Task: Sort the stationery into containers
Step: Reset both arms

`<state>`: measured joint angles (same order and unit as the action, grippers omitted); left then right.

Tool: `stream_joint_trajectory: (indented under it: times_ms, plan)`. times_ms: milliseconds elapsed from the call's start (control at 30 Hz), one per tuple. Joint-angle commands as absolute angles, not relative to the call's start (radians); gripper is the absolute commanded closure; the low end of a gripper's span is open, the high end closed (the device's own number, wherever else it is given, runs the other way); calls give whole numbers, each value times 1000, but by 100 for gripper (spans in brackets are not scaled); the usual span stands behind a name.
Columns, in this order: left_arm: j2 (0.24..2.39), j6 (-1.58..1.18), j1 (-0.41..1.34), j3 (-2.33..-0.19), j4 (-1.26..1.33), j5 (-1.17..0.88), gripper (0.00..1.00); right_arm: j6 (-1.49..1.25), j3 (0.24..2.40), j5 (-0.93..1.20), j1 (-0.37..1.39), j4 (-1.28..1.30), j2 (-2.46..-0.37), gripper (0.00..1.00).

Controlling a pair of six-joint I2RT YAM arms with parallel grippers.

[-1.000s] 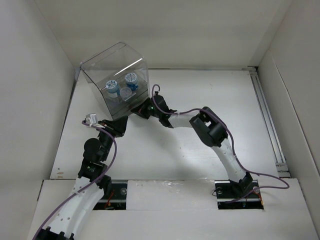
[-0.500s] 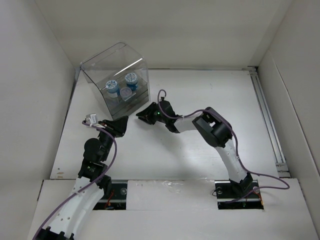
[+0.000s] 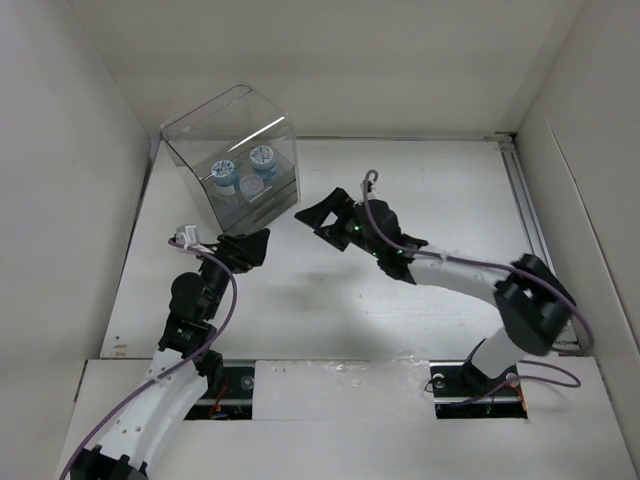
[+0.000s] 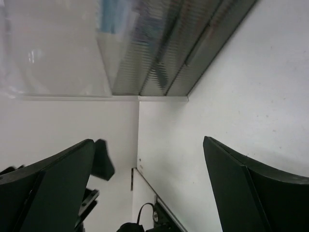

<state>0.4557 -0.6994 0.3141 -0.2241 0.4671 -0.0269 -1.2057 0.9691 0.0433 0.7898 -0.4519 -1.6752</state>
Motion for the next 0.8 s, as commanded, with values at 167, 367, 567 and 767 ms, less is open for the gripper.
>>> stream_joint_trajectory:
  times_ms: [167,367,567,767]
  plan:
    - [483,-693,319,-282,489,-112,0,-986,752,-319,828,-127,-1257,0]
    - [483,-706,319,-360,387,-112,0,-974,638,-358,819,-100,-1068,0]
    - [494,-715,319,-426,279,-89,0,-953,629,-342,799,-46,-933,0]
    - [486,-693,319,-426,239,-51,0,-943,598,-342,779,-37,-827,0]
